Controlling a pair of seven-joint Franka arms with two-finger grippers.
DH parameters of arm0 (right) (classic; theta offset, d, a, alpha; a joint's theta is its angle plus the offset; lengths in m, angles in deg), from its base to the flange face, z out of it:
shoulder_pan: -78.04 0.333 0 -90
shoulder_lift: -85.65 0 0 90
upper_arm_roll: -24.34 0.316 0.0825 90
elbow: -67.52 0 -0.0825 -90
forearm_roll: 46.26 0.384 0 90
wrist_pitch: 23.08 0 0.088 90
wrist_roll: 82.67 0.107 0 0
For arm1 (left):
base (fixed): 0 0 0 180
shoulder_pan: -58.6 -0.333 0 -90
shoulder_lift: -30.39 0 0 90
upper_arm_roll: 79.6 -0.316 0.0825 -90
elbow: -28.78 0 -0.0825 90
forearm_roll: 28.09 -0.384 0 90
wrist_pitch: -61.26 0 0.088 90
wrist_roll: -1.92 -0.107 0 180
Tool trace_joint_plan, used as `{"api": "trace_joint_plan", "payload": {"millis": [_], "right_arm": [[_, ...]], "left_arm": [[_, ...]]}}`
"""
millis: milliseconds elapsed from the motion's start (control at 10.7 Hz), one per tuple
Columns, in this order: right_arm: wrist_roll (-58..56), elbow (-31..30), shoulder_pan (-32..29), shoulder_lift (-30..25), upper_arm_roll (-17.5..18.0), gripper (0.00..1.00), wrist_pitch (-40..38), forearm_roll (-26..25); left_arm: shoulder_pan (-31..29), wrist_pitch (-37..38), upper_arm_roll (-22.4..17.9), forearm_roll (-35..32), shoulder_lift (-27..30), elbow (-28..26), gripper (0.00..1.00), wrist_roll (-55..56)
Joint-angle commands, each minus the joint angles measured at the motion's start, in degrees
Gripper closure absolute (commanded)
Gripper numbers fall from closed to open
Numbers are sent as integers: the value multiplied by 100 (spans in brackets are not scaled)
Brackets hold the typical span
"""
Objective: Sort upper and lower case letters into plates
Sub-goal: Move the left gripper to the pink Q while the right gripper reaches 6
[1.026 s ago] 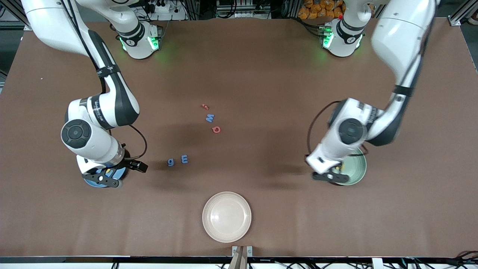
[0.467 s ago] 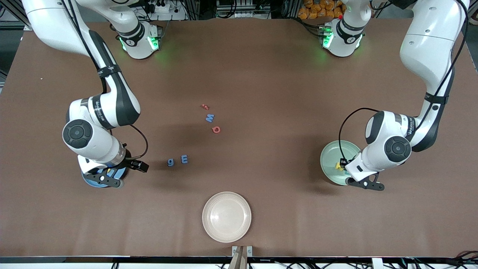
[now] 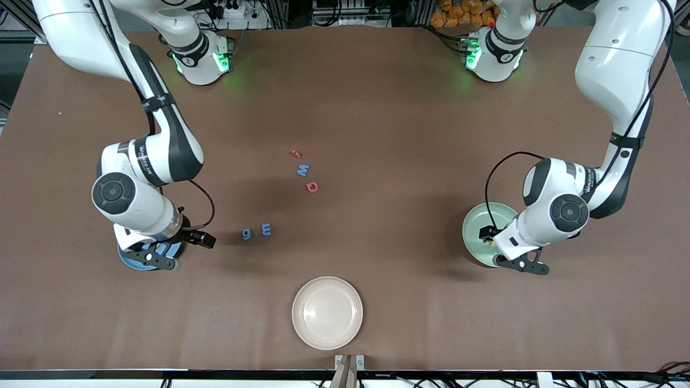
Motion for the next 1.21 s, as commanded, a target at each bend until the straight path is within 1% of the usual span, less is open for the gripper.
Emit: {"api": "trace_joint_plan", "payload": {"millis": [0,93,187,280,467,653,840,1120], "right_arm": [[98,45,16,37,22,0,6,75],[106,37,33,37,22,0,6,75],[115,37,51,45,22,0,15,75],[124,37,86,72,22,0,15,84],[421,45,218,133,22,0,32,75],[798,37,402,238,22,0,164,75],[1169,2,560,379,22,0,269,75],[1223,-963,579,397,13,0,1628,40]], "left_arm": [[28,450,204,118,537,-71,0,21],[54,574,361,127,617,-54,0,143],[89,601,554,127,661,-53,0,518],[212,602,704,109,670,-53,0,1122],[728,602,741,118,670,8,0,1733],[1439,602,715,101,531,227,0,2775],[1802,602,715,100,276,438,0,3385],[2057,602,706,109,74,500,0,4009]]}}
